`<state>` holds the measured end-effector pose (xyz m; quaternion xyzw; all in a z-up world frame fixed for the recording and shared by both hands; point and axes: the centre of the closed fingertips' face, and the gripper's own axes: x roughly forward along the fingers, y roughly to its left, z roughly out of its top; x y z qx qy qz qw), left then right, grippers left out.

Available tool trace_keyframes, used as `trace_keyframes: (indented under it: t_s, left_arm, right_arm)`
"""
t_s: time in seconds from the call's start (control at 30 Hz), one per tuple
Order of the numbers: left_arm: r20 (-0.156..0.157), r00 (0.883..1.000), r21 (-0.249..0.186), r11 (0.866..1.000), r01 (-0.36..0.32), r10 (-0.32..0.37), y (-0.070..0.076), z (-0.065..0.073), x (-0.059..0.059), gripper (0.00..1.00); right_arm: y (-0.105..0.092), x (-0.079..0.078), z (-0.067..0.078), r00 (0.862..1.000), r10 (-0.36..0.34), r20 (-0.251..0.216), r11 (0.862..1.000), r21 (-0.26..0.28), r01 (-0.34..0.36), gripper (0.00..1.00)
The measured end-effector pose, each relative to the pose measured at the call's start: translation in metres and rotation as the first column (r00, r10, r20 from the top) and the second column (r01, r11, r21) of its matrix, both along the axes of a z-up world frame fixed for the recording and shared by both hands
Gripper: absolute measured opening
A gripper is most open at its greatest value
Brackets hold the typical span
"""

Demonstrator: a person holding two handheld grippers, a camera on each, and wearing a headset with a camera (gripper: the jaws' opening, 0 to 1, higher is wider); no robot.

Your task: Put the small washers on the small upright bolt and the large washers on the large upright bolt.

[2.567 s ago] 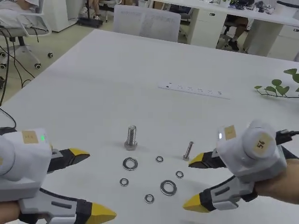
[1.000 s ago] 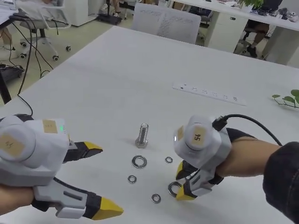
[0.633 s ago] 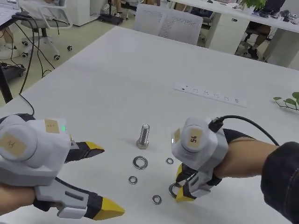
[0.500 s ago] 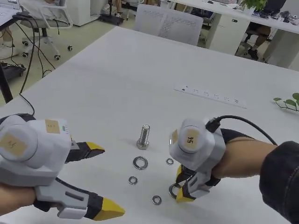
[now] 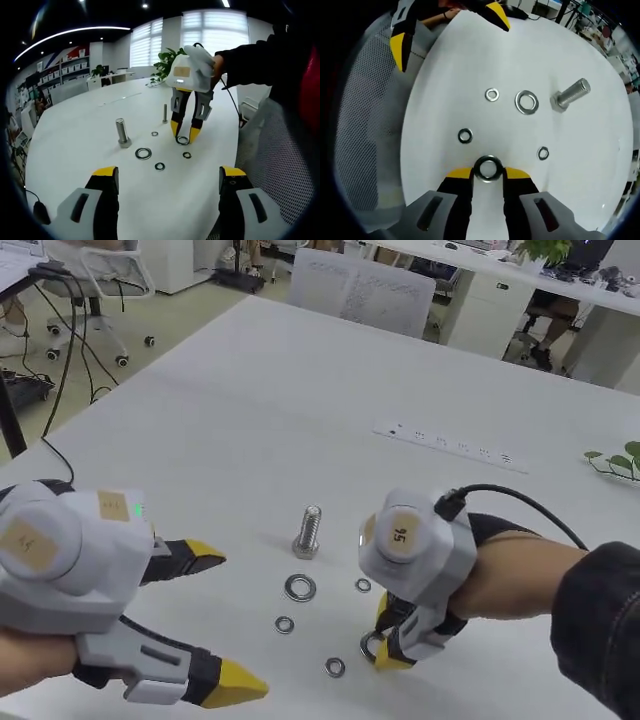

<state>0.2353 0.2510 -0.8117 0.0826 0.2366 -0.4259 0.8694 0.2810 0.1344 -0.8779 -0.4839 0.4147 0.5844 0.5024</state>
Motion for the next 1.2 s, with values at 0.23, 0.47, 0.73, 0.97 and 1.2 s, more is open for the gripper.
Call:
trace_keyframes:
  t_s: [0.23, 0.47, 0.73, 0.97, 1.2]
  left_arm:
    - [0.001, 1.000, 0.000, 1.000, 0.004, -0.004, -0.001, 0.000, 0.000, 0.82]
    - [0.005, 1.000, -0.004, 1.000, 0.003, -0.003, -0.001, 0.002, 0.001, 0.82]
    - [0.008, 1.000, -0.005, 1.000, 0.004, -0.004, -0.001, 0.002, 0.000, 0.82]
    - [0.010, 1.000, -0.005, 1.000, 0.004, -0.004, -0.002, 0.003, 0.000, 0.82]
    - [0.010, 1.000, -0.008, 1.000, 0.001, -0.001, -0.001, 0.003, -0.001, 0.82]
  right_arm:
    - [0.006, 0.005, 0.021, 1.000, -0.013, 0.005, 1.000, 0.021, 0.013, 0.23]
    - [0.020, 0.019, 0.056, 0.999, -0.003, 0.041, 0.998, 0.063, 0.000, 0.23]
    - [0.034, 0.036, 0.080, 0.996, 0.009, 0.086, 0.997, 0.081, -0.016, 0.23]
    - [0.049, 0.051, 0.096, 0.993, 0.024, 0.114, 0.996, 0.087, -0.034, 0.23]
    - [0.076, 0.065, 0.105, 0.990, 0.043, 0.134, 0.993, 0.101, -0.057, 0.23]
